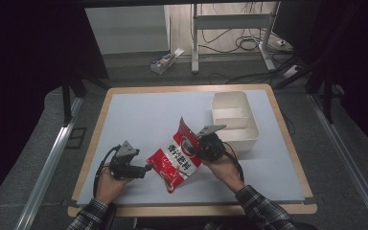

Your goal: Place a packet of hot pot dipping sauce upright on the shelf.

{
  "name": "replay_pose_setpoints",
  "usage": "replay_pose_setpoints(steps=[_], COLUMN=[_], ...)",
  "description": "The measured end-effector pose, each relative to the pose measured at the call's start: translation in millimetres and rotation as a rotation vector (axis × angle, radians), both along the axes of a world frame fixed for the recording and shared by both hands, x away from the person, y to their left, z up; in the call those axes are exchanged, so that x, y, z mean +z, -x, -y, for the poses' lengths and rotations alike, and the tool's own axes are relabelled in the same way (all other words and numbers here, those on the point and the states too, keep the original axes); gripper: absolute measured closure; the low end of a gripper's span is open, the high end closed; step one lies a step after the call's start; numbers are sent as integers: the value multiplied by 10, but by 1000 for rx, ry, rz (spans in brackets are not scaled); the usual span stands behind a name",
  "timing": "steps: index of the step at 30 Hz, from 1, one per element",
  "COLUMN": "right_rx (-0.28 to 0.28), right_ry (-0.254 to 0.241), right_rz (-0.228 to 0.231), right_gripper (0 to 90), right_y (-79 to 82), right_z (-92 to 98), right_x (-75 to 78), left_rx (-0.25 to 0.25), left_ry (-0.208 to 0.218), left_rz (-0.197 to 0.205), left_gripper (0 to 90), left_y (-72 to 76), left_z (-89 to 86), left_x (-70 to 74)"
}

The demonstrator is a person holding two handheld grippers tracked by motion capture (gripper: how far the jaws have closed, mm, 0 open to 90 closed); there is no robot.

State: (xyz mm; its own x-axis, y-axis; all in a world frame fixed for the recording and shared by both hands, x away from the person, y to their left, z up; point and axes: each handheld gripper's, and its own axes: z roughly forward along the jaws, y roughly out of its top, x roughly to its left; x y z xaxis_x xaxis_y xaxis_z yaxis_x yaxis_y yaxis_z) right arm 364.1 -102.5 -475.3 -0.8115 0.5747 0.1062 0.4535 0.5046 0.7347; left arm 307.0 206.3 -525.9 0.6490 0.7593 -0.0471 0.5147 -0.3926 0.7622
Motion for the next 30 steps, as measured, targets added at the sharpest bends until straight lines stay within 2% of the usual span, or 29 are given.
replay_pose_setpoints(steps=[7, 19, 24, 30], right_rx=[60, 129, 118, 81], right_ry=[-56, -84, -85, -79], right_rz=[1, 37, 64, 91], right_gripper=[882, 883, 884, 884], right_y=[-26, -43, -65, -181], right_z=[-83, -201, -190, -143], right_x=[267, 633, 752, 839], left_rx=[22, 17, 11, 8], left_ry=[3, 2, -10, -20], left_rz=[7, 3, 4, 6], left_gripper=[100, 54, 54, 55], left_y=[-15, -19, -19, -20], left_z=[-9, -30, -31, -25], left_x=[-10, -20, -20, -26])
